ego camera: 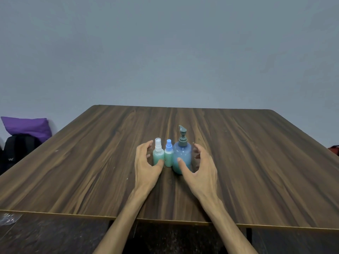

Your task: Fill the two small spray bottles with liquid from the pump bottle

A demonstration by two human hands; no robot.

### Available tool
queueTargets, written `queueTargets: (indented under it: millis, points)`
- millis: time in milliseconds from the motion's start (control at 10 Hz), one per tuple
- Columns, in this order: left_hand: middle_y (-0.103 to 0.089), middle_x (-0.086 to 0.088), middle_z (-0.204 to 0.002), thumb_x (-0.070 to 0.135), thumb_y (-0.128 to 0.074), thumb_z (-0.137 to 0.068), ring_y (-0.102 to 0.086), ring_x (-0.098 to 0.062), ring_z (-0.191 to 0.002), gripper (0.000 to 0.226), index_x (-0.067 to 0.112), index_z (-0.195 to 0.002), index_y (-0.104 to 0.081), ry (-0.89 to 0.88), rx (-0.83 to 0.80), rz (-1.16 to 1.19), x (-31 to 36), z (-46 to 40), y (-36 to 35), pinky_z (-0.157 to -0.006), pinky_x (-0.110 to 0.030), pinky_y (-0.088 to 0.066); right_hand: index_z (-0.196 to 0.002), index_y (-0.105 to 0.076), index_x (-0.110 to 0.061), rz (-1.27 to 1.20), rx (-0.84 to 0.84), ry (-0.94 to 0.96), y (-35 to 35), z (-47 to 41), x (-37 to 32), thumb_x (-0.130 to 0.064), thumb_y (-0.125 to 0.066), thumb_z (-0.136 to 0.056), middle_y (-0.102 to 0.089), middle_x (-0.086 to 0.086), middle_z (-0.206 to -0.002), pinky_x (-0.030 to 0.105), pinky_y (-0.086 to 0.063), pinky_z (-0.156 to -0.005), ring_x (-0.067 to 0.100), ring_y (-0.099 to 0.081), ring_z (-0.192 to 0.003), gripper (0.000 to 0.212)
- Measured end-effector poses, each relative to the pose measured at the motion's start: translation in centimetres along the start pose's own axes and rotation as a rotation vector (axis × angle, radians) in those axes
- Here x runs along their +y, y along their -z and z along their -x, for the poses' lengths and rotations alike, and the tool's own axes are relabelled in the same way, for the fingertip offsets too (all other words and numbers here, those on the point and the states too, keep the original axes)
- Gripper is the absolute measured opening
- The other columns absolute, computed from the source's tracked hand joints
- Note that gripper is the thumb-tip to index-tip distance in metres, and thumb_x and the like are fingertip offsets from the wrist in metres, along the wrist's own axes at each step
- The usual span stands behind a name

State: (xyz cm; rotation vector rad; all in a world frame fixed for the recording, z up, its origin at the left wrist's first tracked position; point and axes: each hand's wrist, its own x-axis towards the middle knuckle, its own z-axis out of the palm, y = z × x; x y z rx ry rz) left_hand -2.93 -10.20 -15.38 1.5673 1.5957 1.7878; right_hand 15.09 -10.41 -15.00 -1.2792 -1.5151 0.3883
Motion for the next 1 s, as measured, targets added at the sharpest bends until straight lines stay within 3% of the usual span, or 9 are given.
queueTargets:
  millis: [100, 200, 300, 400, 500, 600, 700, 900, 1000]
  points:
    - [-0.057, 0.003, -0.135, -0.003, -0.076, -0.076, -0.056, -0.011, -0.128, 0.066, 0.011, -0.138, -0.058, -0.146, 0.062, -0.104, 1.1, 0.9, 0.6, -0.106, -0.032, -0.05, -0.148, -0.058, -0.021, 0.027, 0.068, 0.107, 1.6, -0.2, -1.3, -0.05, -0.064, -0.089, -0.069, -0.005, -0.134, 0.045, -0.06, -0.096, 0.009, -0.064, -0.118, 0.066]
    - [-0.057, -0.001, -0.146, 0.001, -0.073, -0.081, -0.053, -0.014, -0.137, 0.064, 0.009, -0.143, -0.056, -0.285, 0.034, -0.188, 2.7, 1.0, 1.0, -0.114, -0.034, -0.046, -0.149, -0.059, -0.014, 0.071, 0.087, 0.233, 2.8, -1.4, -3.2, -0.041, -0.058, -0.093, -0.068, 0.003, -0.141, 0.042, -0.058, -0.104, 0.016, -0.063, -0.128, 0.063]
    - [-0.05, -0.004, -0.157, 0.019, -0.068, -0.089, -0.046, -0.018, -0.147, 0.063, 0.009, -0.149, -0.052, -0.359, -0.042, -0.265, 4.5, 0.5, 1.1, -0.121, -0.042, -0.039, -0.156, -0.053, -0.013, 0.158, -0.006, 0.373, 3.1, -3.0, -5.3, -0.04, -0.051, -0.096, -0.052, 0.004, -0.161, 0.033, -0.041, -0.119, 0.015, -0.048, -0.147, 0.066]
    - [-0.043, -0.006, -0.163, 0.034, -0.055, -0.094, -0.038, -0.02, -0.153, 0.066, 0.009, -0.154, -0.047, -0.356, -0.156, -0.358, 5.8, 0.0, 1.2, -0.126, -0.051, -0.031, -0.156, -0.052, -0.01, 0.311, -0.118, 0.486, 2.7, -4.0, -6.3, -0.039, -0.046, -0.097, -0.041, 0.008, -0.169, 0.035, -0.035, -0.12, 0.02, -0.04, -0.155, 0.065]
    - [-0.034, -0.005, -0.168, 0.046, -0.04, -0.094, -0.03, -0.019, -0.157, 0.073, 0.012, -0.159, -0.04, -0.319, -0.29, -0.487, 6.6, -0.2, 1.6, -0.13, -0.05, -0.019, -0.156, -0.051, -0.008, 0.496, -0.248, 0.489, 2.5, -4.1, -6.9, -0.049, -0.03, -0.098, -0.039, 0.012, -0.17, 0.045, -0.033, -0.125, 0.024, -0.036, -0.157, 0.074]
    - [-0.026, -0.004, -0.171, 0.041, -0.045, -0.099, -0.022, -0.017, -0.159, 0.07, 0.013, -0.162, -0.031, -0.294, -0.357, -0.574, 6.9, -0.4, 2.1, -0.132, -0.046, -0.011, -0.157, -0.049, -0.009, 0.567, -0.319, 0.458, 2.6, -3.9, -6.8, -0.055, -0.02, -0.096, -0.035, 0.01, -0.172, 0.043, -0.024, -0.129, 0.024, -0.034, -0.159, 0.082]
    - [-0.022, -0.003, -0.173, 0.034, -0.053, -0.104, -0.016, -0.014, -0.16, 0.068, 0.014, -0.164, -0.026, -0.291, -0.39, -0.601, 7.4, -0.5, 2.8, -0.132, -0.043, -0.007, -0.159, -0.048, -0.01, 0.534, -0.33, 0.44, 3.1, -3.7, -7.0, -0.054, -0.023, -0.096, -0.037, 0.009, -0.171, 0.041, -0.024, -0.13, 0.022, -0.034, -0.158, 0.08]
    - [-0.015, -0.004, -0.175, 0.047, -0.031, -0.097, -0.01, -0.014, -0.161, 0.077, 0.012, -0.165, -0.021, -0.332, -0.404, -0.667, 9.0, -1.3, 3.6, -0.13, -0.039, 0.001, -0.161, -0.042, -0.007, 0.503, -0.339, 0.405, 3.9, -3.5, -7.6, -0.035, -0.04, -0.106, -0.038, 0.011, -0.17, 0.04, -0.025, -0.13, 0.023, -0.033, -0.159, 0.062]
    - [-0.007, -0.005, -0.176, 0.05, -0.024, -0.097, -0.003, -0.016, -0.162, 0.08, 0.01, -0.166, -0.016, -0.407, -0.348, -0.713, 9.4, -2.0, 3.5, -0.13, -0.04, 0.004, -0.163, -0.039, -0.005, 0.478, -0.319, 0.406, 3.9, -3.9, -7.9, -0.037, -0.037, -0.104, -0.036, 0.012, -0.171, 0.039, -0.024, -0.131, 0.022, -0.03, -0.16, 0.067]
